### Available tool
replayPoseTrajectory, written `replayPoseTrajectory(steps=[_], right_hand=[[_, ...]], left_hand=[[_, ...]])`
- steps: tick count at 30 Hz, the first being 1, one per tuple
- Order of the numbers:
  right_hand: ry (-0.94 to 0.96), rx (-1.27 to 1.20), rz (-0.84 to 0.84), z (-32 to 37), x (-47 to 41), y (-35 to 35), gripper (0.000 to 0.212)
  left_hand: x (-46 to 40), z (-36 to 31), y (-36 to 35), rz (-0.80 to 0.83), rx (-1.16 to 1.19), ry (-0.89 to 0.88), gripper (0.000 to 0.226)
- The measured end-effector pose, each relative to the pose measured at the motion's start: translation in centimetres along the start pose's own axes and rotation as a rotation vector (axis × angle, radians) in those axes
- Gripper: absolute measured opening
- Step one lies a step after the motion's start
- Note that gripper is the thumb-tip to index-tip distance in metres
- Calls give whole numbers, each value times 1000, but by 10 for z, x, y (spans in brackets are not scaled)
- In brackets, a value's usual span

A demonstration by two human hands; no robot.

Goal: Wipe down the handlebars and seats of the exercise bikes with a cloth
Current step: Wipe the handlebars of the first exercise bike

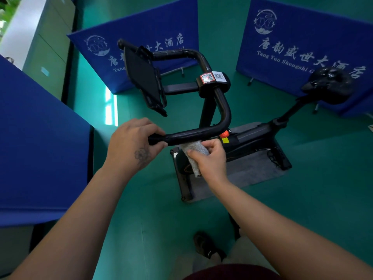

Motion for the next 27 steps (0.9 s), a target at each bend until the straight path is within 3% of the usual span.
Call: replayPoseTrajectory(steps=[9,19,27], right_hand=[[-38,-66,-161,-2,-10,30,37],[-38,-84,0,2,9,-18,42],[-61,-156,-97,4,1,14,37]], left_hand=[[2,1,-3,-44,21,-18,21],[2,2,-4,-53,35,-24,21],[3,1,-4,-48,27,-12,21]])
Point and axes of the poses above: each hand's wrist, its own x-axis away from the middle knuckle, its own y-axis out of the back of the hand, z = x × y, the point moved 2 cm from there along -x, towards the middle knuckle, and after that the axes turned 2 degrees about x, right-handed, at the moved point
